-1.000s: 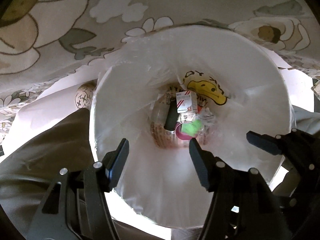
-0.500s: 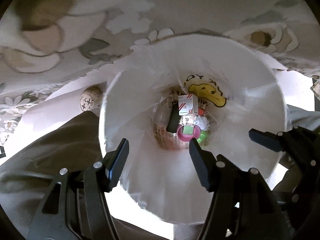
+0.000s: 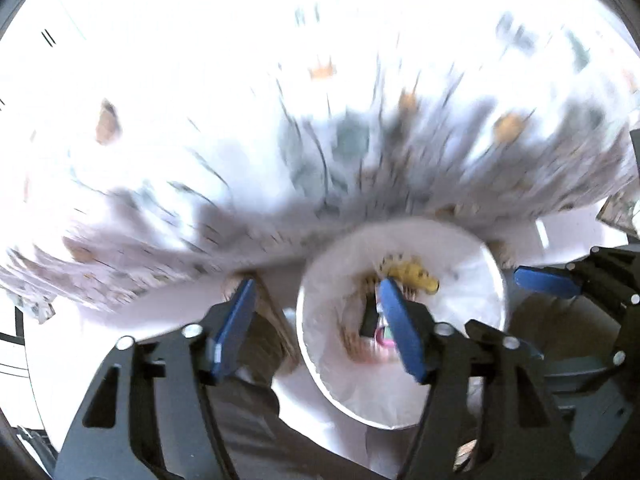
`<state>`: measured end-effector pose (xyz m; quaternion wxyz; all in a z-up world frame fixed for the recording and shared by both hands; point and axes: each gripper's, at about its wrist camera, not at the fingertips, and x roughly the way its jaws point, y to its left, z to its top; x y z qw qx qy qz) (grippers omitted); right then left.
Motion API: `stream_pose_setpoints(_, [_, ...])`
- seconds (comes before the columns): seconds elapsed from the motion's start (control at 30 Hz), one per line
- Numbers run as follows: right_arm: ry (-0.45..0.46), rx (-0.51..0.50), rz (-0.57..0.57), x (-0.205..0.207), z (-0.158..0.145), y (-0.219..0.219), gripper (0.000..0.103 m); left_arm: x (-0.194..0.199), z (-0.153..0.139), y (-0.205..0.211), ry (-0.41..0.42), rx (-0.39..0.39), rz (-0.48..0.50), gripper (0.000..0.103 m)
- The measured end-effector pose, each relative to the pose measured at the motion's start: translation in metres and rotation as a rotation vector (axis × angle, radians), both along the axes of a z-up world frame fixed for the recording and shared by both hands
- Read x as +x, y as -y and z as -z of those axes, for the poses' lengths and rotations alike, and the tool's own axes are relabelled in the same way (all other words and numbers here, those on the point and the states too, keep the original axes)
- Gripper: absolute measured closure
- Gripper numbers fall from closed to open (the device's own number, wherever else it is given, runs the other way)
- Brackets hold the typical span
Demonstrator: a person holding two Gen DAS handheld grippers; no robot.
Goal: Collect trash
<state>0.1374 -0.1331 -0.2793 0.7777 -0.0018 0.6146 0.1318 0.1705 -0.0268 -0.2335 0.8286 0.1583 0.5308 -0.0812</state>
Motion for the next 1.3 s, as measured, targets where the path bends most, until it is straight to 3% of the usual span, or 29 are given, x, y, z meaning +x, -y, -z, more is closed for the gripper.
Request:
stream_pose_setpoints(0.23, [0.169, 0.025, 0.012, -0.028, -0.069, 0.015, 0.038, -0.033, -0.069, 0.001, 0.145, -0.041, 0.036, 0.032])
stream_pose_setpoints(0.3, [0.231, 0.001, 0.008, -0.039, -0.089, 0.014, 0.032, -0.043, -0.087, 0.002, 0.181, -0.052, 0.047, 0.031])
stream_pose_setpoints(0.63, [0.408, -0.052, 0.014, -0.084, -0.162, 0.017, 0.015, -0.091, -0.152, -0.001, 0.314, -0.128, 0.044, 0.023])
stream_pose_setpoints(0.83, [0.498, -0.064, 0.029, -0.112, -0.205, 0.019, 0.011, -0.119, -0.179, 0.001, 0.382, -0.117, 0.061, 0.022])
stream_pose_setpoints(1.3, [0.702, -0.074, 0.032, -0.171, -0.244, 0.012, 0.005, -0.177, -0.231, -0.013, 0.554, -0.167, 0.05, 0.014])
